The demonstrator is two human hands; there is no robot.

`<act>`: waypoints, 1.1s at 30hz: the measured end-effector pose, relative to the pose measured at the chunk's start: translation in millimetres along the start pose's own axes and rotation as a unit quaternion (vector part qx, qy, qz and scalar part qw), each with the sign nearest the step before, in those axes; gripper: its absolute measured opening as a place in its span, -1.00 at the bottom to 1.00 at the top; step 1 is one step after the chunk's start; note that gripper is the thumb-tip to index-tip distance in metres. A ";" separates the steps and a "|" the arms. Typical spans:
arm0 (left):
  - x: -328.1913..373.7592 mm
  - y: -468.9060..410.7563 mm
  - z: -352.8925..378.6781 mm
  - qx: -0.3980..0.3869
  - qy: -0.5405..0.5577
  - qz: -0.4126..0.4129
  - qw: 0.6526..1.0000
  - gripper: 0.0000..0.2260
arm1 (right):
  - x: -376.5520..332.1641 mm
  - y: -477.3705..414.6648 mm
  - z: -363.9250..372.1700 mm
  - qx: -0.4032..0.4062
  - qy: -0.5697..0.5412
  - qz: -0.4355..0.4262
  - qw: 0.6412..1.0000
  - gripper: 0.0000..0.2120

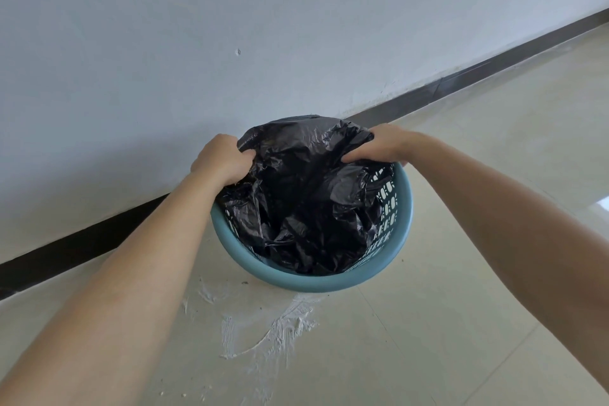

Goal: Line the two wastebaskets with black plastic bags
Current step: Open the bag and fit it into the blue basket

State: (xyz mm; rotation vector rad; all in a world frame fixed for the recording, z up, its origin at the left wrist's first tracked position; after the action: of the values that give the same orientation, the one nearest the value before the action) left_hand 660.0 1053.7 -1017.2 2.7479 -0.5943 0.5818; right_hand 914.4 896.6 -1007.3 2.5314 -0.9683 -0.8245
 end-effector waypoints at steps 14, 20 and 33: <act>-32.3 1.8 -7.7 0.081 0.024 -0.122 0.989 -0.78 | 37.2 40.0 0.2 0.070 -0.355 -0.053 0.931 -0.49; -34.1 11.2 3.4 0.117 0.180 -0.180 0.960 -0.95 | 45.0 61.4 27.8 0.089 -0.303 -0.046 0.948 -0.78; 89.8 76.5 -22.2 0.237 -0.026 0.192 0.952 -0.50 | 24.3 60.2 -0.6 0.340 -0.005 -0.184 0.922 -0.28</act>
State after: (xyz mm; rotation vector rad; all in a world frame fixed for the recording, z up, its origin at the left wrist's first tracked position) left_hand 693.8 963.8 -945.2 3.1135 -1.1511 0.8328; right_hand 898.9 836.4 -988.5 3.3888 -0.9038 -0.6679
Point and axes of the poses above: each hand's wrist, its own y-axis away from the middle knuckle, its own z-axis out of the palm, x = y × z, the point moved 5 cm from there along -y, towards the middle knuckle, and after that the axes turned 3 degrees about -y, right-handed, at the moved point
